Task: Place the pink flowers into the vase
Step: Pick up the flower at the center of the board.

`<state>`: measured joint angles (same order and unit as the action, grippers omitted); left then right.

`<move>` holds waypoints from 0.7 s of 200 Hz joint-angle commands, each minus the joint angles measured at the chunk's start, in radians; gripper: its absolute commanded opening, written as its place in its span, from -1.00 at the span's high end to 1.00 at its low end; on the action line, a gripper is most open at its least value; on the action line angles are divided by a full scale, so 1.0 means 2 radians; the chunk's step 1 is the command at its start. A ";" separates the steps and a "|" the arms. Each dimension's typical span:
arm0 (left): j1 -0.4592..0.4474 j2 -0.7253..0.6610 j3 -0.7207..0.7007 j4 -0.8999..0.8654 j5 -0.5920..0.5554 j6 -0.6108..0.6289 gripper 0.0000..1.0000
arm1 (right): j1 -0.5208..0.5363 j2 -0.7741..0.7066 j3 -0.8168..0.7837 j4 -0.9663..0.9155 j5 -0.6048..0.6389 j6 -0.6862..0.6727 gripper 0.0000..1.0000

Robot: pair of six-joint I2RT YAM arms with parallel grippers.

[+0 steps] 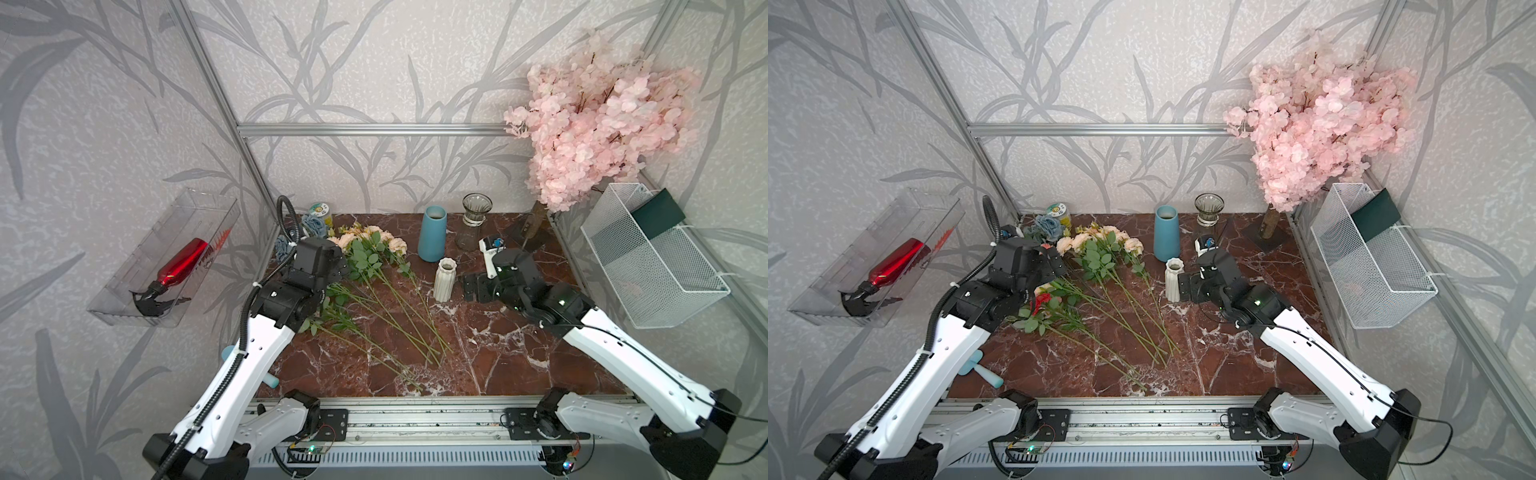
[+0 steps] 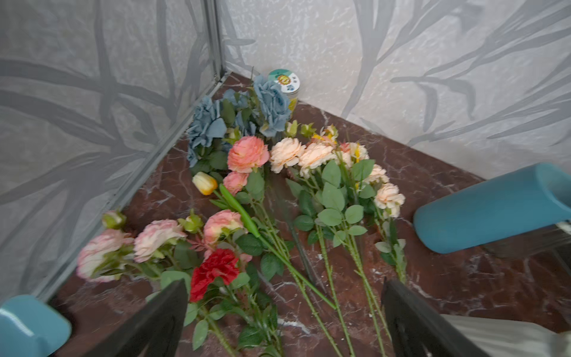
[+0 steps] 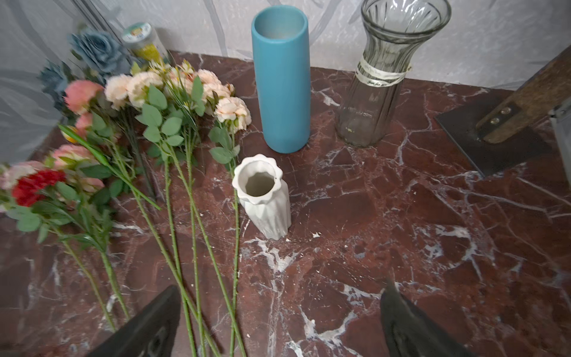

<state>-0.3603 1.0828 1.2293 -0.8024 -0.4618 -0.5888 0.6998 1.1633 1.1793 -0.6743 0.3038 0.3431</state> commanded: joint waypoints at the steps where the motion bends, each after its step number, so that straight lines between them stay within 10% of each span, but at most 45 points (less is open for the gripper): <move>1: -0.003 0.006 0.013 -0.093 -0.066 0.018 -0.98 | 0.007 0.012 0.026 -0.072 0.050 -0.022 -0.98; 77: 0.043 -0.026 0.016 -0.035 0.081 0.057 -0.98 | 0.006 0.027 0.119 -0.043 -0.033 -0.096 -0.98; 140: 0.097 0.007 0.041 -0.042 0.206 0.109 -0.80 | 0.030 0.234 0.338 -0.137 -0.112 -0.122 -0.74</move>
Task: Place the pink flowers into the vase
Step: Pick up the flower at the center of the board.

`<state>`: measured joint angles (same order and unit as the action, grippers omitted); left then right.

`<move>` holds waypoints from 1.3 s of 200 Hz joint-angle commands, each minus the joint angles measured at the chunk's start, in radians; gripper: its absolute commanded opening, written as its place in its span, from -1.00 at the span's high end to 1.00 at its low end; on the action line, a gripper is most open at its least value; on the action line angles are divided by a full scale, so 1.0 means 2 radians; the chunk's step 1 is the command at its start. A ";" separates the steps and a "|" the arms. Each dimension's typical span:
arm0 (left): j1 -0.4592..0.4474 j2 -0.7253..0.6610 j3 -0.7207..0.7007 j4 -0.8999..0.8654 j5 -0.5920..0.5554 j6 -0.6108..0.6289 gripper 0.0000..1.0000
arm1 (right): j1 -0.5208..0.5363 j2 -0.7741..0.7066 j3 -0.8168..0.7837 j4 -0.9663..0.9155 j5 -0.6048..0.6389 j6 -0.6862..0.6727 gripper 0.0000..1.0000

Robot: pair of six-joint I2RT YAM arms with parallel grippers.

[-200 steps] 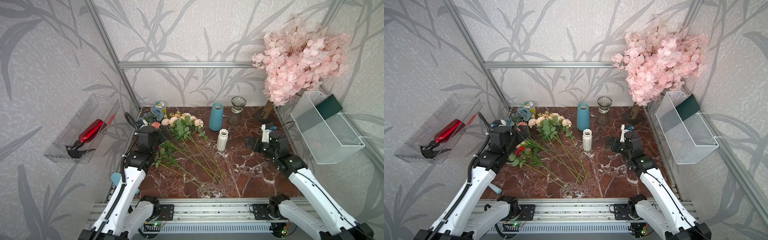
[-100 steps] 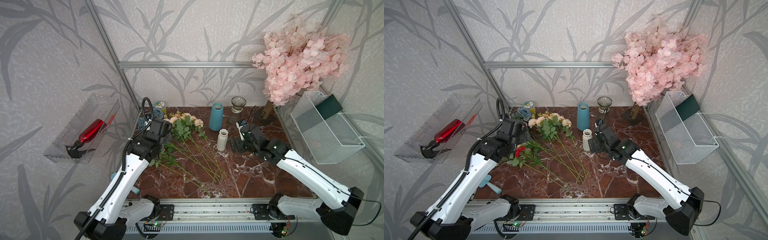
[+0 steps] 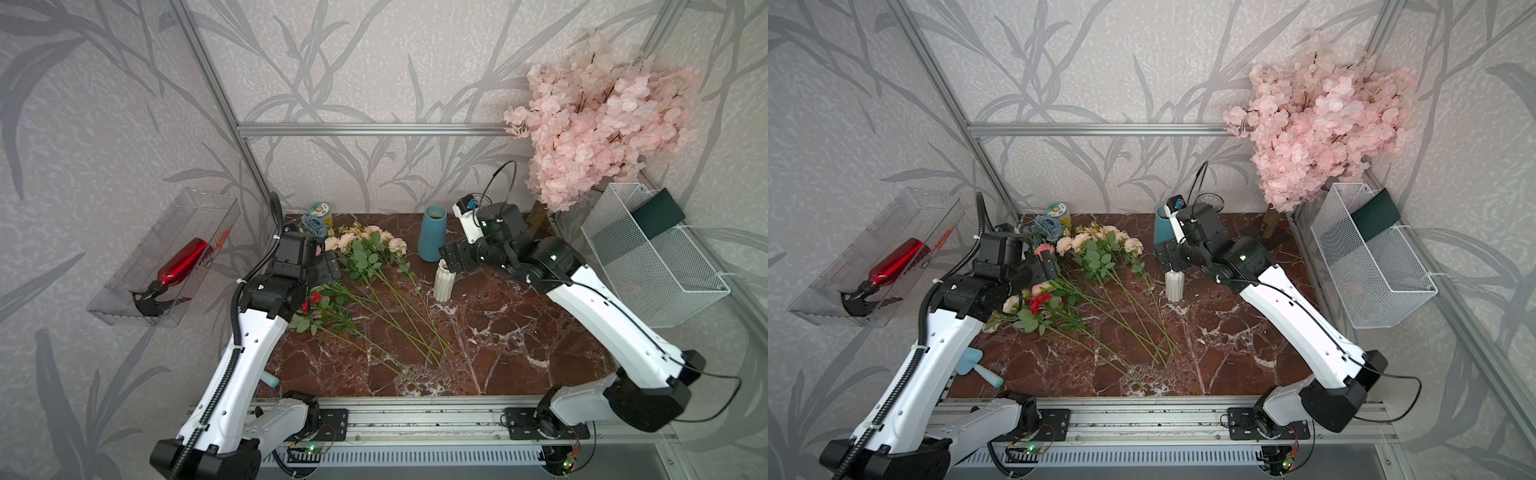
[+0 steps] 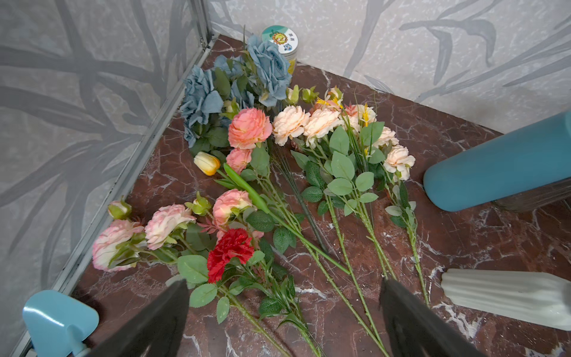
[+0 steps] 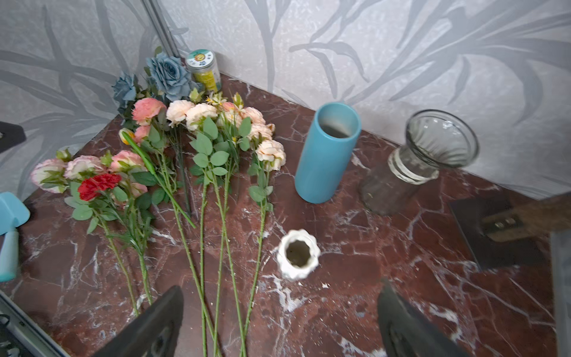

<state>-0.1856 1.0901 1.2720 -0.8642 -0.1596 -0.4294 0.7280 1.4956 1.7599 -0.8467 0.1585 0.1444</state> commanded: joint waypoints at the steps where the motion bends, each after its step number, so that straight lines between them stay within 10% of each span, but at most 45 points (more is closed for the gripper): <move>1: 0.010 0.004 0.020 -0.012 0.055 0.029 -0.80 | 0.017 0.071 0.051 -0.051 -0.040 -0.022 -0.73; 103: 0.021 0.010 -0.001 -0.045 0.041 0.015 -0.80 | 0.067 0.387 0.389 -0.221 -0.063 -0.046 0.10; 260: 0.032 -0.007 -0.045 0.010 0.014 0.021 -0.81 | 0.069 0.540 0.417 -0.104 -0.024 -0.082 0.35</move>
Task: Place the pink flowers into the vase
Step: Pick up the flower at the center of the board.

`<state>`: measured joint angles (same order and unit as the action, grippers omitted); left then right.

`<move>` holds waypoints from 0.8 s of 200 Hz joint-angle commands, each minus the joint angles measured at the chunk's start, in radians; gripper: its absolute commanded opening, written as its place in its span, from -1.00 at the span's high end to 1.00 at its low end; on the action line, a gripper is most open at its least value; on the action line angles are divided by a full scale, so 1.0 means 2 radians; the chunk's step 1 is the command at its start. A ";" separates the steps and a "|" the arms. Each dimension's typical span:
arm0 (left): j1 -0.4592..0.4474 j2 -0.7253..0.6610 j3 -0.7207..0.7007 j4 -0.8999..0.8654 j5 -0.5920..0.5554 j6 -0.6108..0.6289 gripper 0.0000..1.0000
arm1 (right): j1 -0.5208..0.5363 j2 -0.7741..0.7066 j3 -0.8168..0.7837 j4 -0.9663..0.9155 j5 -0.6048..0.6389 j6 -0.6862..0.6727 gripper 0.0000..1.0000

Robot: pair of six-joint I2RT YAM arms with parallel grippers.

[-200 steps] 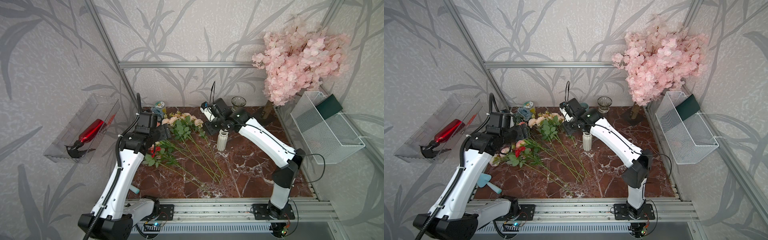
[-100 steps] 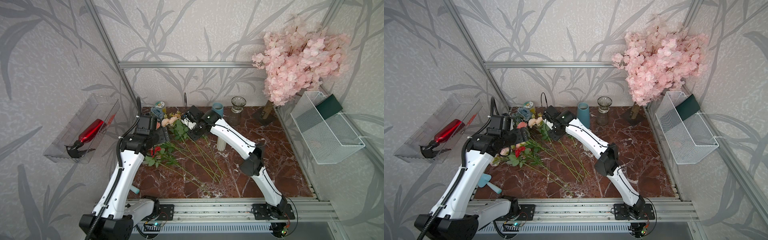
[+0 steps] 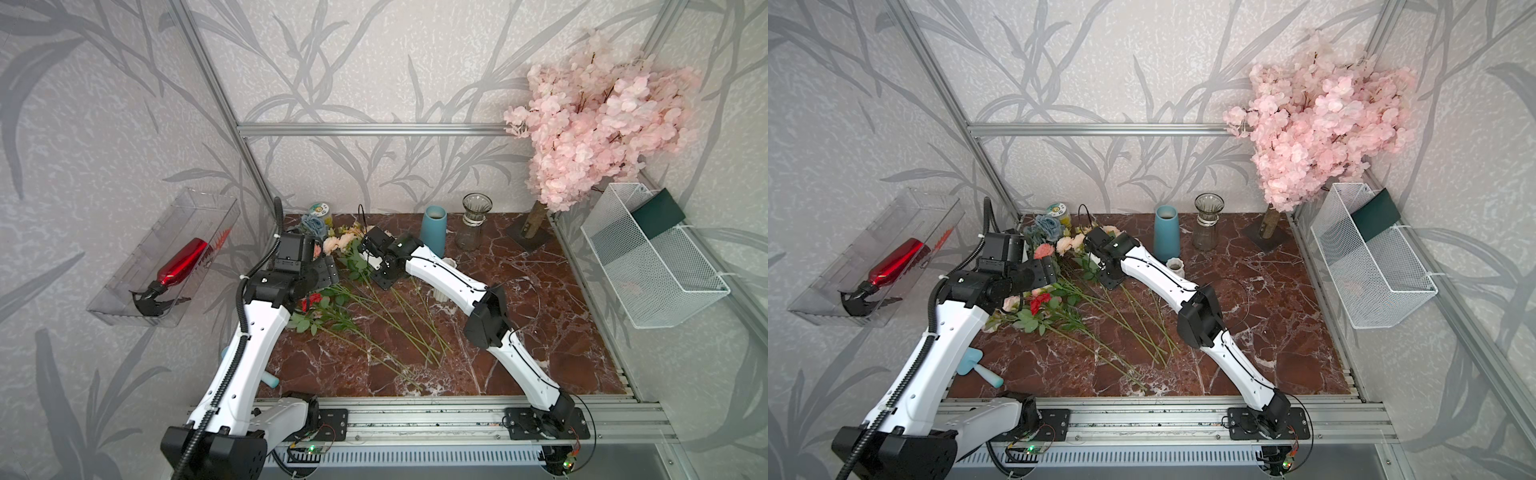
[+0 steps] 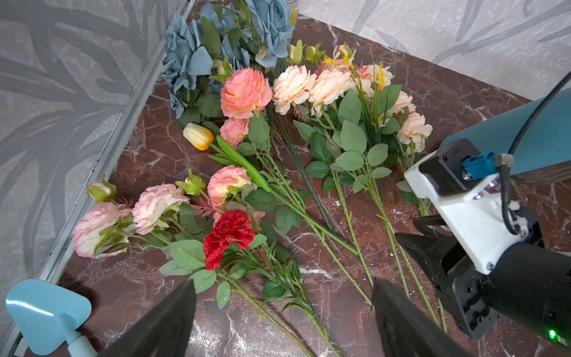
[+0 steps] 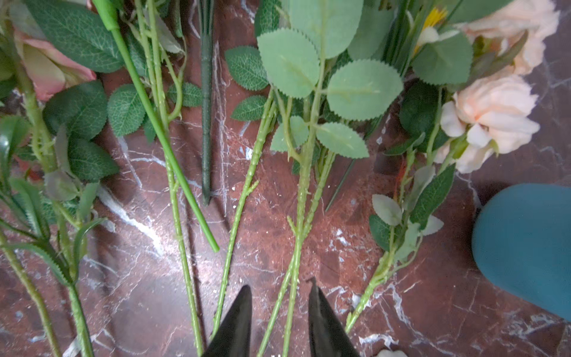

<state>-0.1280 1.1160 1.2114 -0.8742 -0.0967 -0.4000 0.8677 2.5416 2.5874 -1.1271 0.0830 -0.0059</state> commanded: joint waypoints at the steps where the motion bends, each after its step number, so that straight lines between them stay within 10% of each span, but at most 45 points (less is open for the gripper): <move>1: 0.003 -0.021 -0.015 0.015 -0.017 0.007 -0.82 | 0.000 0.018 0.003 0.037 0.015 -0.007 0.35; 160: 0.015 -0.019 -0.038 0.036 0.006 0.006 -0.83 | -0.007 0.067 0.010 0.112 0.059 -0.040 0.52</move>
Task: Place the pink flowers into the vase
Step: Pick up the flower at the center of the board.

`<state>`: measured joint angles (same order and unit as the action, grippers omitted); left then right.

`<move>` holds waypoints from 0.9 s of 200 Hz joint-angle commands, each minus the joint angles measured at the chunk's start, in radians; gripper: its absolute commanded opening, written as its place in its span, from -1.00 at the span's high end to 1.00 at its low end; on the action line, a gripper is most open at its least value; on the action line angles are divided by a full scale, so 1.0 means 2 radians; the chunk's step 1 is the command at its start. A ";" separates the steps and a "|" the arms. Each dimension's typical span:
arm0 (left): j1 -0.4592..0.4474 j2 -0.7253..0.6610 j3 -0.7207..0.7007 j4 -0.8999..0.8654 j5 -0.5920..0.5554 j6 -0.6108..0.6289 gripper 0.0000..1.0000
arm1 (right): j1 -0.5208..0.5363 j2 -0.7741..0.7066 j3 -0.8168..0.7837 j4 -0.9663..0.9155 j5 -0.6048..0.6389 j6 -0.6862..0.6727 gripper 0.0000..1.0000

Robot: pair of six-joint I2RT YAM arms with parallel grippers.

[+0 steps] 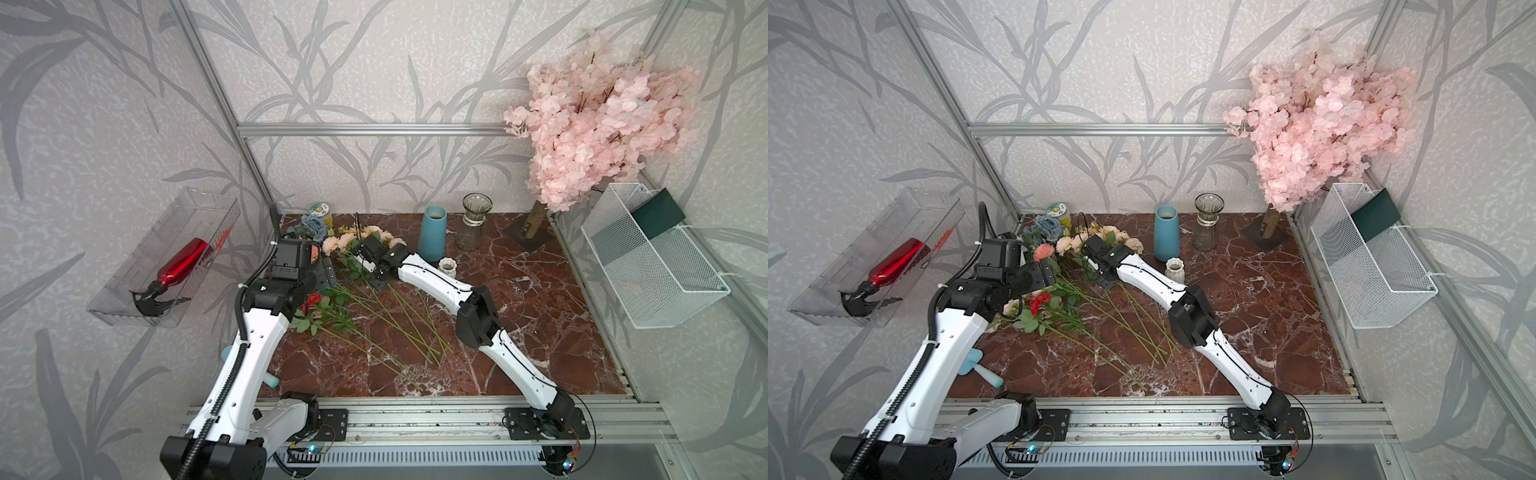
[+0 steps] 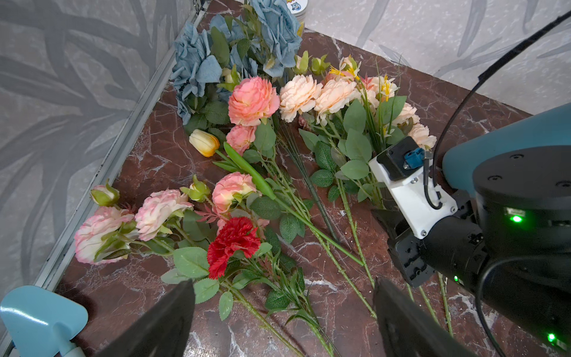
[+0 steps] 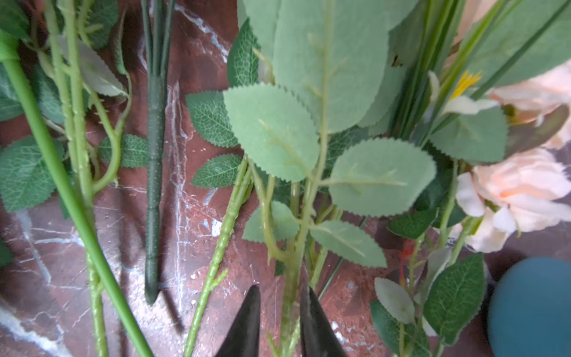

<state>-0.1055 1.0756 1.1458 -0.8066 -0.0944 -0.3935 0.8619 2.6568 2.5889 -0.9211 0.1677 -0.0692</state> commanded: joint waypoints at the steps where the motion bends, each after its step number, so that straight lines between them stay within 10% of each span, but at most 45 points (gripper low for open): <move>1: 0.004 0.002 -0.005 0.002 0.005 0.003 -0.83 | -0.004 0.009 0.009 0.009 0.017 -0.008 0.52; 137: 0.014 0.002 -0.008 0.005 0.015 0.000 -0.83 | -0.006 0.019 0.008 0.015 -0.002 -0.010 0.55; 180: 0.021 0.003 -0.010 0.008 0.024 -0.003 -0.83 | -0.006 0.009 -0.009 0.024 -0.001 -0.010 0.83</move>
<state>-0.0746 1.0798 1.1404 -0.7975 -0.0639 -0.3950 0.8509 2.6892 2.5858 -0.8825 0.1738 -0.0937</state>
